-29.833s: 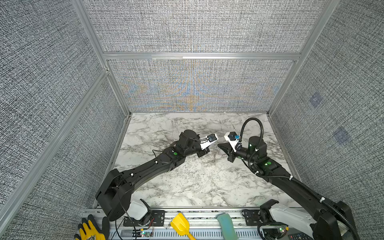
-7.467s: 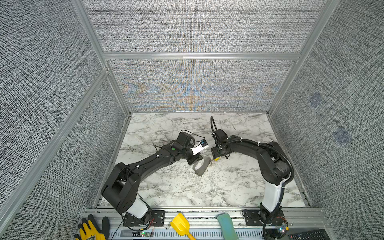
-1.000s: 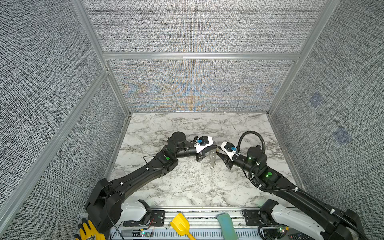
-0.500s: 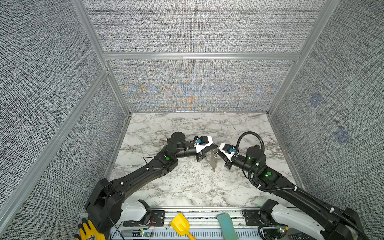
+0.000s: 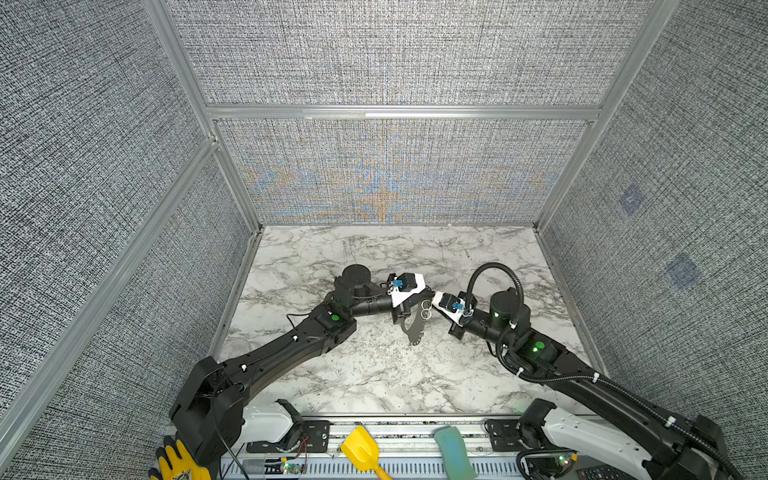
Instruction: Remove the keys from the keyring
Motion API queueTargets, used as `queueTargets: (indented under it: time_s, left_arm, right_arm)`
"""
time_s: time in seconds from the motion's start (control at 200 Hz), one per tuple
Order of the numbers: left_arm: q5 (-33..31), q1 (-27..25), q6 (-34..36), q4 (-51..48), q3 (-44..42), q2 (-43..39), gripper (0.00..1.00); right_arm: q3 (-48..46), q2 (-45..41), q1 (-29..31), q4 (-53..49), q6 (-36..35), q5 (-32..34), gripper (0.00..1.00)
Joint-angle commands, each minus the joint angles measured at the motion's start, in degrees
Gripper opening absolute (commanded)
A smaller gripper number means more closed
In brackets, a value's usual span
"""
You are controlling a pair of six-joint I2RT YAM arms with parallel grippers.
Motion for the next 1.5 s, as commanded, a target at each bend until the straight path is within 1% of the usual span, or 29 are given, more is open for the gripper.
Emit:
queueTargets:
  time_s: [0.0,0.325,0.525,0.64,0.805,1.171,1.496]
  left_arm:
    - [-0.9,0.1,0.9,1.5,0.0,-0.6,0.00]
    - [-1.8,0.1,2.5,0.5,0.0,-2.4,0.00]
    - [-0.6,0.0,2.0,1.2,-0.7,-3.1,0.00]
    - [-0.2,0.1,1.4,2.1,-1.0,-3.0,0.00]
    - [0.3,0.1,0.3,4.0,-1.3,-2.5,0.00]
    - [0.7,0.1,-2.0,7.3,-3.1,-2.5,0.00]
    - [0.1,0.0,-3.0,9.2,-4.2,-2.9,0.00]
  right_arm:
    - [0.8,0.2,0.4,-1.0,-1.2,0.5,0.00]
    - [-1.1,-2.6,0.5,-3.0,1.0,5.5,0.00]
    - [-1.2,-4.3,0.4,-3.7,0.7,6.6,0.00]
    - [-0.5,-4.1,0.4,-3.6,0.3,5.5,0.00]
    - [0.9,-2.7,0.8,-4.5,-0.9,2.2,0.00]
    - [3.8,0.6,3.7,-5.0,-5.1,2.3,0.00]
    - [5.1,1.9,4.0,-4.9,-5.7,1.8,0.00]
